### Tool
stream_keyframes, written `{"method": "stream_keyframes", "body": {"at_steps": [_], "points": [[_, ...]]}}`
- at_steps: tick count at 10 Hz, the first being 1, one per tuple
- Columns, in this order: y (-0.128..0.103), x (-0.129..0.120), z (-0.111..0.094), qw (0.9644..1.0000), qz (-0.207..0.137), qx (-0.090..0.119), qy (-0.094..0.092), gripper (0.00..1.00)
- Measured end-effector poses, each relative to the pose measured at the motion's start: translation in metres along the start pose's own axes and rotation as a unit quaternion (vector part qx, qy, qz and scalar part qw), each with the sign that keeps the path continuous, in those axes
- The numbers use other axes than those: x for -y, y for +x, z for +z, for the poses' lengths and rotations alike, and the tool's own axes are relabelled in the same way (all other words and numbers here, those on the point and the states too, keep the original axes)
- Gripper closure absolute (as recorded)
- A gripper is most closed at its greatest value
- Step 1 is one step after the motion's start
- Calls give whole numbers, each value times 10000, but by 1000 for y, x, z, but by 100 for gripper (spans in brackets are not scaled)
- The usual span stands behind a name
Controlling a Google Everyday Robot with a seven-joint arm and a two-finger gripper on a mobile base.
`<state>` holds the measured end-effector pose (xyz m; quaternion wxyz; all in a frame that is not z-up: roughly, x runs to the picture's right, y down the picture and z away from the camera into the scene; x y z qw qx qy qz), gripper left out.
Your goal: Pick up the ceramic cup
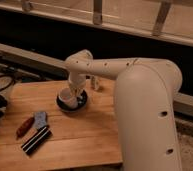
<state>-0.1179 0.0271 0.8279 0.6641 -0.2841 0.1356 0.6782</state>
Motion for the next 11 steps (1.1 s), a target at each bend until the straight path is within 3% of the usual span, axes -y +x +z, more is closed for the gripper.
{"method": "stream_keyframes", "body": {"at_steps": [2, 4, 7, 11], "points": [[0, -8, -15, 10000, -80, 42, 2, 96], [2, -12, -17, 9998, -165, 75, 8, 94], [6, -18, -17, 9997, -210, 102, -36, 68], [16, -21, -24, 9994, -288, 181, -63, 65]]}}
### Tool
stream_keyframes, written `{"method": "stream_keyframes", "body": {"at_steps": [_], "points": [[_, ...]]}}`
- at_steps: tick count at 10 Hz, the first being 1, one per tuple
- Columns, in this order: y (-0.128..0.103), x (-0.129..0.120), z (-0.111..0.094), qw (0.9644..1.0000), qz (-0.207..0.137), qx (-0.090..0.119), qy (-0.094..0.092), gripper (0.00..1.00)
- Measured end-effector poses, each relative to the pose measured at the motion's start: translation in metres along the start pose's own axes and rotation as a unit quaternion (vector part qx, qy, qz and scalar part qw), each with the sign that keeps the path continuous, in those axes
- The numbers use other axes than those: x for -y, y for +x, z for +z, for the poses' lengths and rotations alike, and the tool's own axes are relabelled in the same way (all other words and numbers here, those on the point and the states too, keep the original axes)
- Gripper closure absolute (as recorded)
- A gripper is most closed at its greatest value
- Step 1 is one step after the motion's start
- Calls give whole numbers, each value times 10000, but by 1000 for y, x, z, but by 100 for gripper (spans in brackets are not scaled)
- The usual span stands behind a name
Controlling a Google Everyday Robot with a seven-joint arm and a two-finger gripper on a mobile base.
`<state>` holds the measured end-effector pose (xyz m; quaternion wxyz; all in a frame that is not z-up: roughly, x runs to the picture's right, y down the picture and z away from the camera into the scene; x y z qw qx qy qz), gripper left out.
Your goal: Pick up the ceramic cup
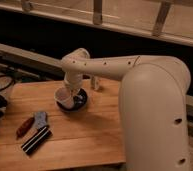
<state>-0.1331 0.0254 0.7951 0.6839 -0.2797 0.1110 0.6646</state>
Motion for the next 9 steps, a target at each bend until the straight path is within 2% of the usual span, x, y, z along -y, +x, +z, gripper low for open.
{"method": "stream_keyframes", "body": {"at_steps": [2, 4, 9], "points": [[5, 0, -9, 10000, -43, 79, 9, 75], [7, -6, -13, 9999, -101, 117, 4, 89], [12, -17, -23, 9995, -273, 176, 45, 90]]}}
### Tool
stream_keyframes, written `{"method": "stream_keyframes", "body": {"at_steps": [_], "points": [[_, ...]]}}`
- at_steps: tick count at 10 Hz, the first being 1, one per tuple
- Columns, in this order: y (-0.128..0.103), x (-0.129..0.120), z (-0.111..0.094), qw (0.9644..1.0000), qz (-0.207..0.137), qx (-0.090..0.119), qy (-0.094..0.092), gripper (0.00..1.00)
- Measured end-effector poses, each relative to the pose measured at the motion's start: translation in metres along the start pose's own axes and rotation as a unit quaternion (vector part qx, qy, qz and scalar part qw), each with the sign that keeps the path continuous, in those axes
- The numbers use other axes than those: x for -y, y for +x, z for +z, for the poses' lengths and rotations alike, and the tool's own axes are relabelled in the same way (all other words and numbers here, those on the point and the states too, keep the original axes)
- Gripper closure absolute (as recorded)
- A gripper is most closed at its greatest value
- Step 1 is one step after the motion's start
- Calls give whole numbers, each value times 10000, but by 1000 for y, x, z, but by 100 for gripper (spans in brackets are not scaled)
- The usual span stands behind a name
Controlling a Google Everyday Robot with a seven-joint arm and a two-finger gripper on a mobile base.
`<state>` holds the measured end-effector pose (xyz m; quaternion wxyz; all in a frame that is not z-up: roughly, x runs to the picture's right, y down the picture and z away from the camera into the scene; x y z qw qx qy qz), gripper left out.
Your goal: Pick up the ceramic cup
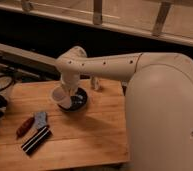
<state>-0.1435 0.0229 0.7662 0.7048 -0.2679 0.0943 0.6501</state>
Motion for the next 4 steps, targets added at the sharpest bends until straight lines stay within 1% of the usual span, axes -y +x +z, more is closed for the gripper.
{"method": "stream_keyframes", "body": {"at_steps": [4], "points": [[0, -7, -6, 9999, -81, 63, 19, 90]]}}
